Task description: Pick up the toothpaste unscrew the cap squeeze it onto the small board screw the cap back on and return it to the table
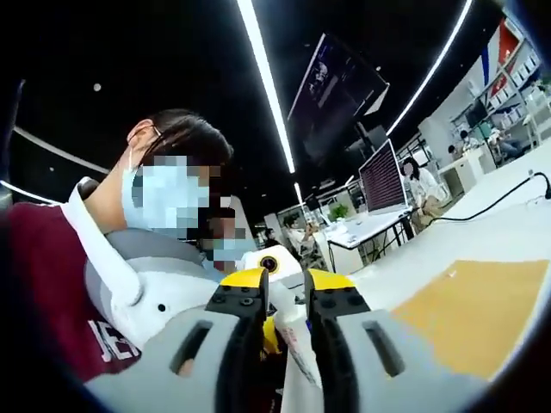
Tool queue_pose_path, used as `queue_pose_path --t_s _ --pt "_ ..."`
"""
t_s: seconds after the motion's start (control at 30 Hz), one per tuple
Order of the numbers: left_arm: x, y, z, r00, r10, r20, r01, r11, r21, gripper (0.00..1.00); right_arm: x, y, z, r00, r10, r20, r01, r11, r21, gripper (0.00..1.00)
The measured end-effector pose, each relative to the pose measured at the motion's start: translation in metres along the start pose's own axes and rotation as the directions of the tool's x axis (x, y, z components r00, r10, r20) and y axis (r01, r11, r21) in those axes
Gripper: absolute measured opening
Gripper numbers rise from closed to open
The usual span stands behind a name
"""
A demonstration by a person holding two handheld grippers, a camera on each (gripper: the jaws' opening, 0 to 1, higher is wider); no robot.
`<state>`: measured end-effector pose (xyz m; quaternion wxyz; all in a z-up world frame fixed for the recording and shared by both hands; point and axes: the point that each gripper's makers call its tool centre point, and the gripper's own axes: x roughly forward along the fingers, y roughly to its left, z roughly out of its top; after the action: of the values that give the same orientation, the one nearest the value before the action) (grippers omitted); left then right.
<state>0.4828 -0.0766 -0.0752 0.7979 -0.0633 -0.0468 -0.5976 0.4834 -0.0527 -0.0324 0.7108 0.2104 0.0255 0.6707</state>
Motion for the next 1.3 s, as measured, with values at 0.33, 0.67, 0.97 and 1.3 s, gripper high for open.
queue_pose_path --t_s 0.33,0.67,0.97,1.3 --pt "-0.003 0.001 0.000 1.000 -0.001 -0.004 0.001 1.000 0.018 0.15 0.002 -0.003 0.000 1.000 0.015 0.000 -0.015 0.998 0.065 0.16" --pt "-0.003 0.001 0.000 1.000 -0.007 0.001 0.007 1.000 0.016 0.15 0.000 -0.001 0.000 0.999 0.029 0.024 -0.031 0.996 0.088 0.16" --pt "-0.006 0.009 0.001 0.999 -0.026 0.035 0.027 0.999 -0.042 0.15 -0.001 -0.010 -0.009 0.996 -0.029 -0.084 0.020 0.994 -0.108 0.36" --pt "-0.006 0.005 0.000 0.999 -0.023 0.025 0.024 0.999 -0.028 0.15 0.008 -0.014 -0.018 0.991 -0.045 -0.128 0.028 0.990 -0.137 0.34"
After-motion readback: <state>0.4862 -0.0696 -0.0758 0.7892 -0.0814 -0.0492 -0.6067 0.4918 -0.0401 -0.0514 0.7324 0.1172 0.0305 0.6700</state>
